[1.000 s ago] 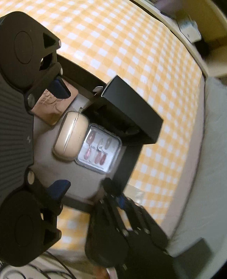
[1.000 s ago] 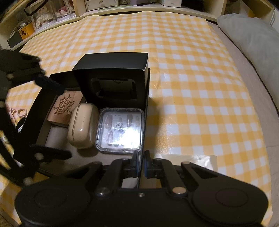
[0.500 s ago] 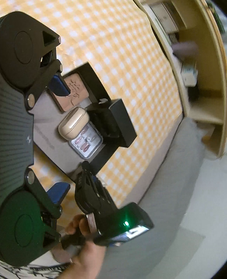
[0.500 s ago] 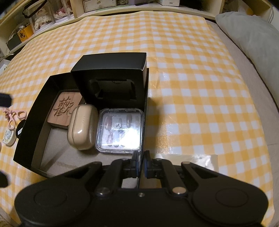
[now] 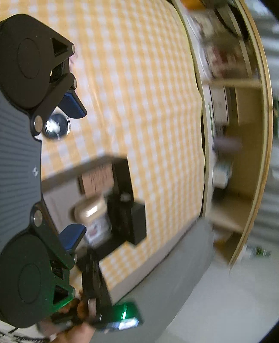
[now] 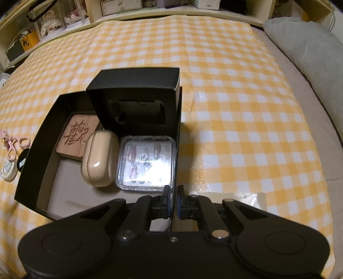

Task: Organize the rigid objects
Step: 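Open the left tool and withdraw it from the tray, then grasp the light wooden oval block with the left tool and lift it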

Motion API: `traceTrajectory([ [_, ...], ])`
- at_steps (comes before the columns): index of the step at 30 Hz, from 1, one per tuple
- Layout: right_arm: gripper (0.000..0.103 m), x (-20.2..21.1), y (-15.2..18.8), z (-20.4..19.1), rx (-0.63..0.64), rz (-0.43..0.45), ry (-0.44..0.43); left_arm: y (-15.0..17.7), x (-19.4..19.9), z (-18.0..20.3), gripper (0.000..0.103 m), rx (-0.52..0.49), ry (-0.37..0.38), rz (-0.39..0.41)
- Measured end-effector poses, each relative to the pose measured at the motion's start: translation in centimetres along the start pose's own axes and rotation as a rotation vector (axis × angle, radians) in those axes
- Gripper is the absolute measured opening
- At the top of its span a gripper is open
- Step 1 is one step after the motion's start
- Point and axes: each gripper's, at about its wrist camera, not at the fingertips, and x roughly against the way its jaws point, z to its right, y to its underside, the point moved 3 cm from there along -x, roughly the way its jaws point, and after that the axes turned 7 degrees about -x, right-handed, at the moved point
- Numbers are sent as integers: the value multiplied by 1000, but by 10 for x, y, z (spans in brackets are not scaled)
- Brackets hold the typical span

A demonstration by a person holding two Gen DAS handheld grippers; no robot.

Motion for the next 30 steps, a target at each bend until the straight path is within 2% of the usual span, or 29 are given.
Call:
traceTrajectory([
  [5, 5, 11, -3, 5, -27, 40, -12, 11, 3, -44, 103, 107, -122, -11],
  [10, 5, 14, -3, 6, -28, 46, -17, 20, 2, -89, 103, 199, -213, -77],
  [13, 5, 14, -2, 5, -15, 49, -10, 30, 4, -110, 103, 200, -226, -134],
  [16, 5, 14, -2, 5, -18, 47, -11, 42, 0, -126, 103, 220, -211, -234],
  [18, 5, 13, -2, 5, -20, 44, -11, 56, -2, -137, 103, 320, -229, -314],
  [21, 5, 11, -3, 4, -15, 41, -3, 81, -4, -155, 103, 576, -269, -411],
  [23, 6, 10, -3, 3, -10, 39, 2, 95, -4, -159, 103, 706, -296, -447],
  [27, 6, 9, -4, 3, -10, 38, 0, 105, -2, -159, 103, 816, -320, -453],
  [30, 6, 9, -4, 3, -10, 38, 0, 104, -4, -151, 103, 834, -376, -433],
])
